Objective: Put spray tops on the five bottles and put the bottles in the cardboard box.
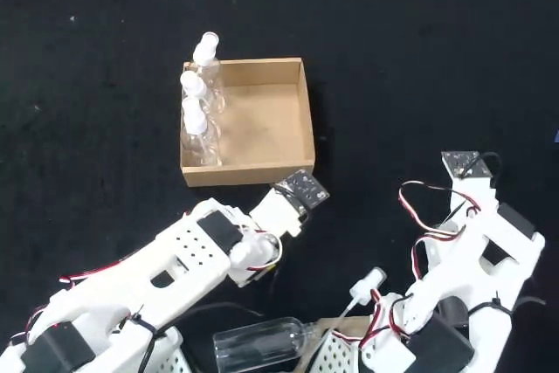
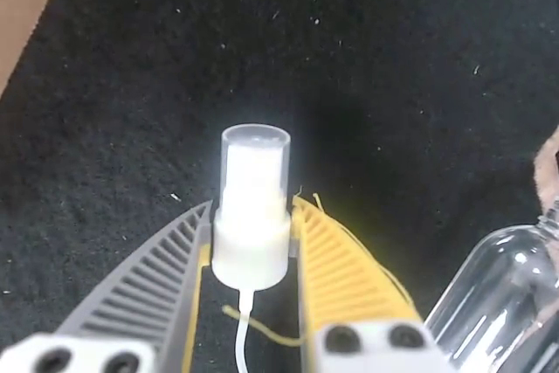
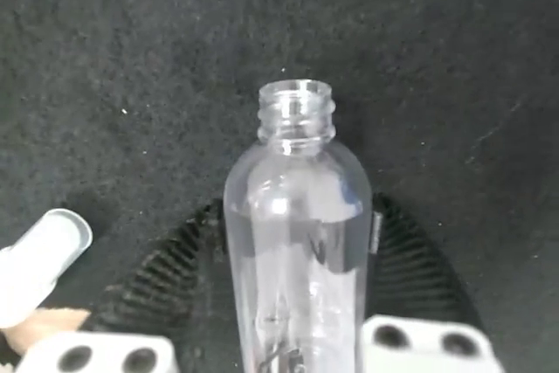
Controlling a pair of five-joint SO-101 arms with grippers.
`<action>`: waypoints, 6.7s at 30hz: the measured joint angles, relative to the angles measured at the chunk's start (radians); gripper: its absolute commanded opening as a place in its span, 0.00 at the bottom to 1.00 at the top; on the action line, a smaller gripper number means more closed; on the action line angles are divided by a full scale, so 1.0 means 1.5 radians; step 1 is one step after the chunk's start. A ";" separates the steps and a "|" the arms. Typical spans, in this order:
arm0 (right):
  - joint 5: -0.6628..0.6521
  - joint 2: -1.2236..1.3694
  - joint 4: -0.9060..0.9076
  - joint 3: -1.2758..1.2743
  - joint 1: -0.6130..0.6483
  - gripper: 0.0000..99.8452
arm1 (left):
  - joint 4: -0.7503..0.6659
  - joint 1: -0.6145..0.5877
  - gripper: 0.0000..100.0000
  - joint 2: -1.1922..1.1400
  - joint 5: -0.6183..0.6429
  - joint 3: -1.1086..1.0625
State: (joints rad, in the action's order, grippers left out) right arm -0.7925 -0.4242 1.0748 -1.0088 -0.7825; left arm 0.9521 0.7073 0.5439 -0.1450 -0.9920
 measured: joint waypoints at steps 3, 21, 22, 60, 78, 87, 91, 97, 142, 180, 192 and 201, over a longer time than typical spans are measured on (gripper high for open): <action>0.002 0.000 0.021 0.024 0.000 0.07 | 0.000 0.000 0.03 0.000 0.000 0.000; 0.296 -0.203 0.372 0.437 0.231 0.01 | 0.001 0.001 0.03 0.007 0.002 0.005; 0.324 -0.217 0.361 0.440 0.250 0.01 | 0.004 0.002 0.03 0.007 0.002 0.012; 0.592 -0.714 -0.053 -0.056 0.372 0.01 | 0.154 -0.063 0.03 0.007 0.002 0.451; 0.595 -0.885 -0.125 -0.195 0.488 0.01 | -0.273 -0.121 0.03 0.007 0.006 0.521; 0.595 -0.900 -0.140 -0.225 0.543 0.01 | -0.403 -0.121 0.03 0.007 0.006 0.510; 0.595 -0.900 -0.186 -0.259 0.574 0.01 | -0.406 -0.121 0.03 0.008 0.006 0.495; 0.595 -0.900 -0.205 -0.270 0.602 0.01 | -0.406 -0.114 0.03 0.010 0.006 0.496; 0.595 -0.900 -0.289 -0.342 0.617 0.01 | -1.378 -0.023 0.03 0.011 0.005 0.164; 0.595 -0.900 -0.289 -0.342 0.617 0.01 | -1.322 0.037 0.03 0.016 0.005 0.059; 0.595 -0.900 -0.289 -0.342 0.617 0.01 | -0.993 0.030 0.03 0.210 0.005 0.101; 0.595 -0.900 -0.289 -0.342 0.617 0.01 | -0.629 0.020 0.03 0.250 0.005 0.248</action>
State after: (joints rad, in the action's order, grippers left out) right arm 0.1005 -1.7745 0.6406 -1.5213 0.1427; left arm 0.0084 0.7380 0.9183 -0.1373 -0.6206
